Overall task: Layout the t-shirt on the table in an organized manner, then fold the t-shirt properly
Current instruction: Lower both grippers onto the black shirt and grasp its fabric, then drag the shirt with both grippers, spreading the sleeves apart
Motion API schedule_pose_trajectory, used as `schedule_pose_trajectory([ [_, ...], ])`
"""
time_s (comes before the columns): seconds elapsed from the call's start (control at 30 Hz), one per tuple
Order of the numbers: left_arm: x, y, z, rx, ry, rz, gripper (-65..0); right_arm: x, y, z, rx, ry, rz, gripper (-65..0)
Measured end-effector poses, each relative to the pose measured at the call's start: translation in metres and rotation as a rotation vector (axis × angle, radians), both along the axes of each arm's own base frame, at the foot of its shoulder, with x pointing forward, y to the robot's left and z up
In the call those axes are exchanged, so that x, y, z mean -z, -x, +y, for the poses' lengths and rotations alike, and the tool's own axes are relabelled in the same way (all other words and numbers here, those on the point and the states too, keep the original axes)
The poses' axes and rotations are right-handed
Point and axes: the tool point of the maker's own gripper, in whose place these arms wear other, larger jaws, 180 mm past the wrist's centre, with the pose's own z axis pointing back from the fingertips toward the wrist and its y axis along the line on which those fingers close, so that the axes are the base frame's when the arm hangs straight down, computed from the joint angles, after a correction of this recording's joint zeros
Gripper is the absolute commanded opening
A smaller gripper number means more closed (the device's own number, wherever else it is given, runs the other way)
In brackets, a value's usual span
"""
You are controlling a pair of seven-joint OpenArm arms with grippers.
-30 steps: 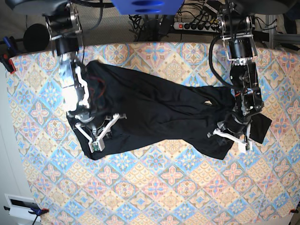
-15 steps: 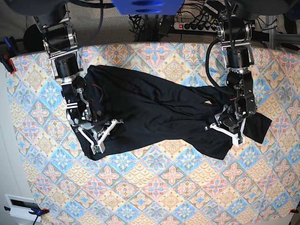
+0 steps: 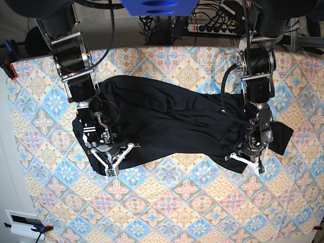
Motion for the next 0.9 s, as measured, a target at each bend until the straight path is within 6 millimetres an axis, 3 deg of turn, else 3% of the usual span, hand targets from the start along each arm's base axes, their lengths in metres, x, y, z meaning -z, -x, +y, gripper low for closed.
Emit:
schedule_pose_trajectory([
  [0.13, -0.005, -0.010, 0.003, -0.021, -0.007, 0.009, -64.6, -0.002, -0.002, -0.001, -0.002, 0.004, 0.011, -64.9],
  [0.23, -0.005, -0.010, 0.003, -0.019, -0.004, 0.014, -62.7, -0.003, -0.003, -0.001, -0.001, 0.002, 0.008, -58.8],
  [0.37, -0.008, -0.007, -0.001, -0.009, 0.020, 0.049, -53.2, -0.004, -0.002, -0.002, -0.017, -0.005, 0.008, -47.5],
  [0.5, -0.011, 0.011, -0.003, -0.013, 0.060, 0.009, -43.2, -0.018, -0.001, -0.009, -0.042, 0.033, -0.007, -40.5],
  [0.6, -0.017, 0.027, -0.003, -0.005, 0.089, 0.022, -38.6, -0.024, 0.002, -0.028, -0.038, 0.072, -0.010, -37.6],
  [0.7, -0.030, 0.028, -0.004, -0.001, 0.122, -0.015, -37.5, -0.026, 0.001, -0.040, -0.024, 0.096, -0.001, -36.3],
  [0.9, -0.028, 0.035, 0.002, -0.010, 0.144, -0.012, -37.4, -0.026, 0.001, -0.033, -0.029, 0.085, 0.001, -36.3],
])
